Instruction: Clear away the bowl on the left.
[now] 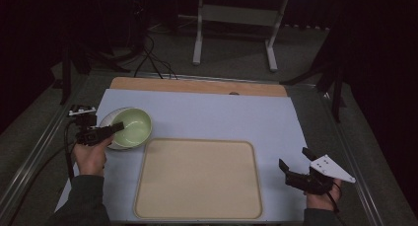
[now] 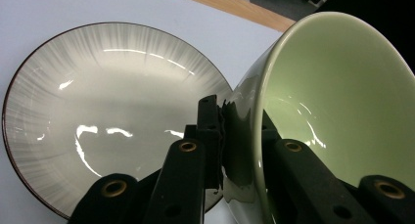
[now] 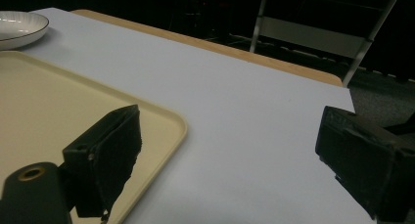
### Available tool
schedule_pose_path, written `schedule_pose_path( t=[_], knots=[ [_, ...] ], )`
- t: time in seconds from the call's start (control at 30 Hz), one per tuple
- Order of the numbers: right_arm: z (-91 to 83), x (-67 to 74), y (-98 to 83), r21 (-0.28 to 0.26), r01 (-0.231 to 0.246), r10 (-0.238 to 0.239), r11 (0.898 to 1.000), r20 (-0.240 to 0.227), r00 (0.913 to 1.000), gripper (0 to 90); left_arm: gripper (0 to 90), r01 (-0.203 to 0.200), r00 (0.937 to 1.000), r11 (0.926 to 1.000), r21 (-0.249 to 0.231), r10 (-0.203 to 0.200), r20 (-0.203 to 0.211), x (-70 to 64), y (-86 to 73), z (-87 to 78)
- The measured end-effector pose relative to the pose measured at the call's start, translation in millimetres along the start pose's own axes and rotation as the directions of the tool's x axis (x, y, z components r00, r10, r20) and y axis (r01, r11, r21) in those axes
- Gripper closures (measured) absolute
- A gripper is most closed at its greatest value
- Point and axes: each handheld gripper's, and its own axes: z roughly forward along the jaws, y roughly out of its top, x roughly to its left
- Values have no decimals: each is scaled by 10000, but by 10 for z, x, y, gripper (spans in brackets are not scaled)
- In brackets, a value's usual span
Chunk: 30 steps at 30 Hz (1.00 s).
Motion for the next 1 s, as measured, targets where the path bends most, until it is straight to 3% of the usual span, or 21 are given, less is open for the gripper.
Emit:
schedule_pose_path(
  t=[1.0],
  knots=[
    [21,34,10,45,271,-270,9996,-109,9996,96,805,-434,9966,9985,-324,455,686,-274,23,-142]
  ],
)
